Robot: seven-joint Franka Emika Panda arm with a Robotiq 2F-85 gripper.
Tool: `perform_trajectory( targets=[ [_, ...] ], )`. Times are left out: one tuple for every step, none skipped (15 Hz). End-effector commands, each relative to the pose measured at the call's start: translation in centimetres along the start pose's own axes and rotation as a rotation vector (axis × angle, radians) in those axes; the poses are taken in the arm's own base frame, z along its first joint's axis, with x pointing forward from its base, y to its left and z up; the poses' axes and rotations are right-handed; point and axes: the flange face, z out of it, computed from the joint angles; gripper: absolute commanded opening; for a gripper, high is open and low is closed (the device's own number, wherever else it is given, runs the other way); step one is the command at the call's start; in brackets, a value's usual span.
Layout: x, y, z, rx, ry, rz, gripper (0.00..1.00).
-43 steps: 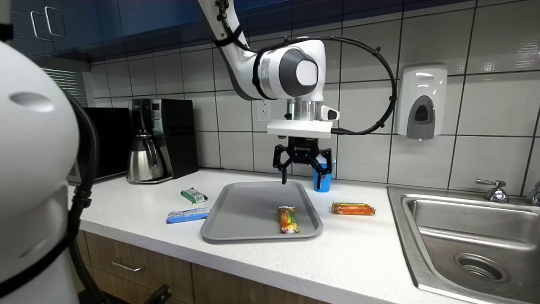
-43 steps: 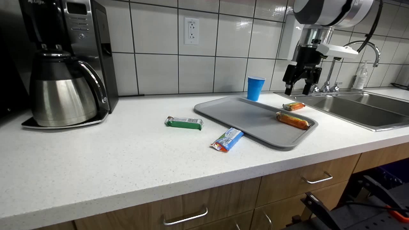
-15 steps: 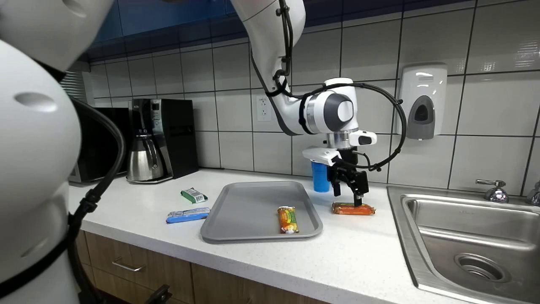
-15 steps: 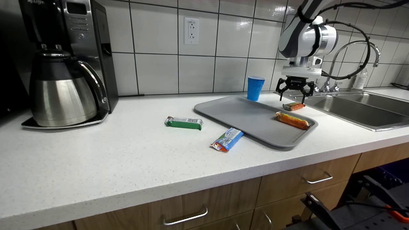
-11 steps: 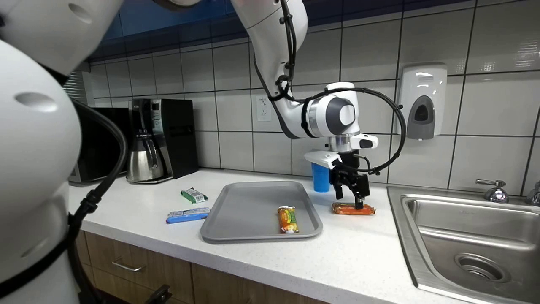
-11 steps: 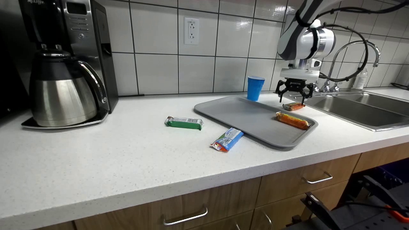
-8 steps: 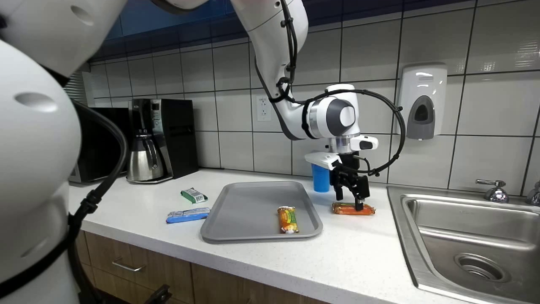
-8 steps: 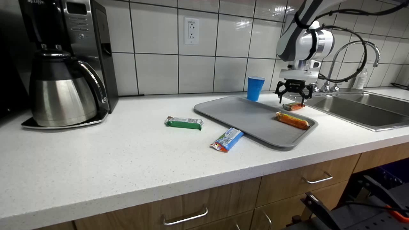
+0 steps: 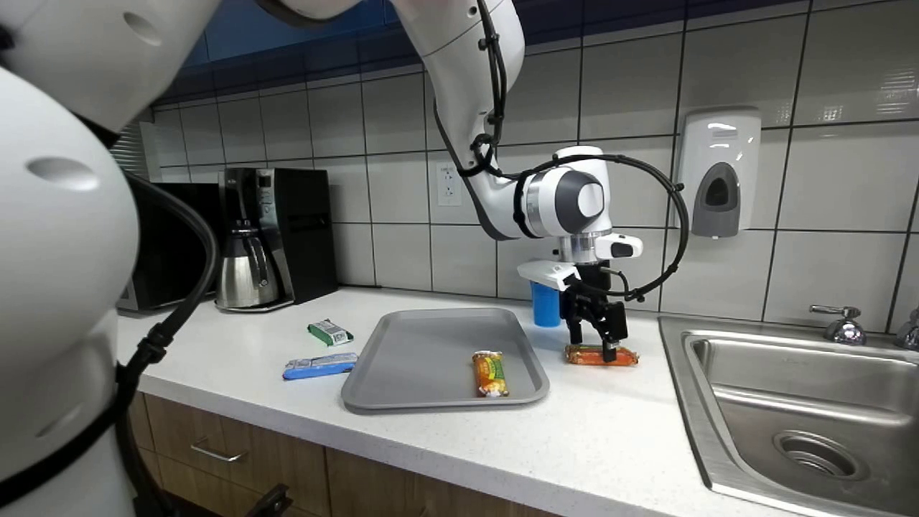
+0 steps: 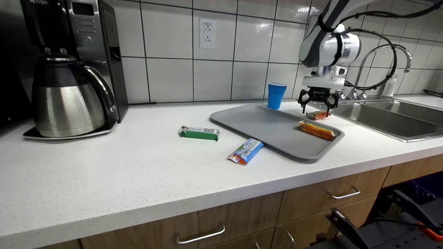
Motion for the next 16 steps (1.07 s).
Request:
perform_trajectory(
  targets=[
    [0.3, 0.1, -0.4, -0.024, -0.010, 0.021, 1.00],
    [0.3, 0.1, -0.4, -0.024, -0.010, 0.021, 1.00],
    [0.4, 0.2, -0.4, -0.023, -0.010, 0.022, 1.00],
    [0.5, 0.3, -0.4, -0.023, -0.007, 0.023, 1.00],
    [0.5, 0.4, -0.5, -0.022, -0.007, 0.026, 0.75],
    [0.6, 0.5, -0.5, -0.022, -0.007, 0.025, 0.74],
    [0.6, 0.6, -0.6, -0.022, -0.006, 0.025, 0.65],
    [0.6, 0.6, -0.6, -0.022, -0.006, 0.025, 0.58],
    [0.6, 0.6, -0.6, -0.022, -0.004, 0.025, 0.49],
    [0.6, 0.6, -0.6, -0.022, -0.004, 0.025, 0.42],
    [0.6, 0.6, -0.7, -0.020, -0.004, 0.025, 0.34],
    [0.6, 0.6, -0.7, -0.019, -0.003, 0.025, 0.27],
    [0.6, 0.7, -0.9, -0.020, 0.002, 0.025, 0.19],
    [0.6, 0.7, -1.0, -0.017, 0.003, 0.023, 0.18],
    [0.6, 0.8, -1.4, -0.014, 0.002, 0.016, 0.18],
    [0.6, 0.8, -1.9, -0.007, 0.002, 0.010, 0.18]
  ],
)
